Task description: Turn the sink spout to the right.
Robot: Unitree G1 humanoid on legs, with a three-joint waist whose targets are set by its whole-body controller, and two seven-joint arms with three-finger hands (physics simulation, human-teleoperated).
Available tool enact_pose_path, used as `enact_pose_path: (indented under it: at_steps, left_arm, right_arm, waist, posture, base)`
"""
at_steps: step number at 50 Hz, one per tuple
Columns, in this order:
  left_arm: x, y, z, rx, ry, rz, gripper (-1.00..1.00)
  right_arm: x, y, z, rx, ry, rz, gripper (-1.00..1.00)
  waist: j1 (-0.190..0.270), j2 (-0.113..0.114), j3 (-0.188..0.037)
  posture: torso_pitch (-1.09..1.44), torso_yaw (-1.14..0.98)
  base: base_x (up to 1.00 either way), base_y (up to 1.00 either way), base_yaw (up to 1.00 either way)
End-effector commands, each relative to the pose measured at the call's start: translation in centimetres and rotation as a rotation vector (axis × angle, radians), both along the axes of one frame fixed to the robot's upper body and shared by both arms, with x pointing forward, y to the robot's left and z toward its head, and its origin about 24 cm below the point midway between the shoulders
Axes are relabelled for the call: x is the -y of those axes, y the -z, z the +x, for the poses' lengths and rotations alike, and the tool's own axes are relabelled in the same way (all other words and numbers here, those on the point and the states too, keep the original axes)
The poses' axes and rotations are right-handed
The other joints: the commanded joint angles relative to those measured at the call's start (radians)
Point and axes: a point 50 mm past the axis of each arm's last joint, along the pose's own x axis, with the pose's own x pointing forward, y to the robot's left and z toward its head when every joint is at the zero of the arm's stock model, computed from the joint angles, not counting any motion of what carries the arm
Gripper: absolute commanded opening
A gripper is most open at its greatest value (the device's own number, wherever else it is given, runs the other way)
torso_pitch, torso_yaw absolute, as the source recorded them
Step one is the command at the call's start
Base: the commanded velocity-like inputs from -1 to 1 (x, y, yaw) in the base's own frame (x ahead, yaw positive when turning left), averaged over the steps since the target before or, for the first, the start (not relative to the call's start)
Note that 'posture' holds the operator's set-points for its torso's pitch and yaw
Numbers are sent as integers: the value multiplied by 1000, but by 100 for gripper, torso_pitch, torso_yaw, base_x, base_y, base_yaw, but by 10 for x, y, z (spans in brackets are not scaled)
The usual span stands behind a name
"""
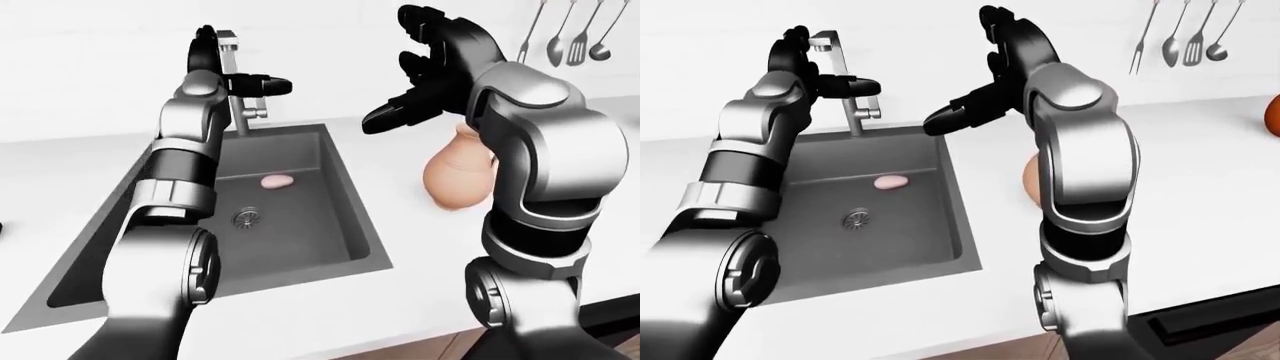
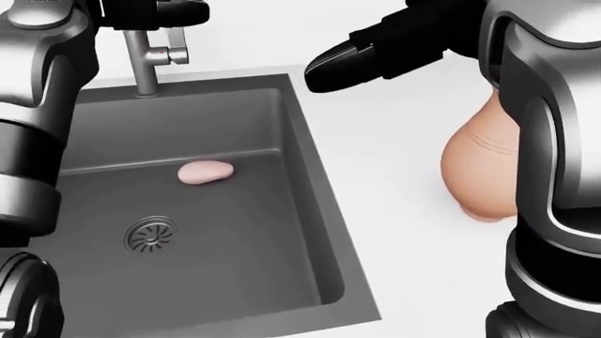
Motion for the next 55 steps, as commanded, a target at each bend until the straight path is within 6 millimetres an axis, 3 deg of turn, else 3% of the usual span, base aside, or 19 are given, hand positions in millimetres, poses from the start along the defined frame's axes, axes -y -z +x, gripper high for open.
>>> enact_pose_path:
  at_steps: [1,55]
  left_arm:
    - [4,-30,-4,106,13,7,100]
    - [53,-26,-15,107,108,38,100]
  right_arm:
    - [0,-16,-5,80,2,0,100]
    - [3,-18,-11,87,9,1,100]
  waist:
    - [-1,2,-22]
    - [1,-7,-18]
  posture:
    - [-26,0]
    - [-26,0]
  base:
    - [0,0,0]
    - [0,0,0]
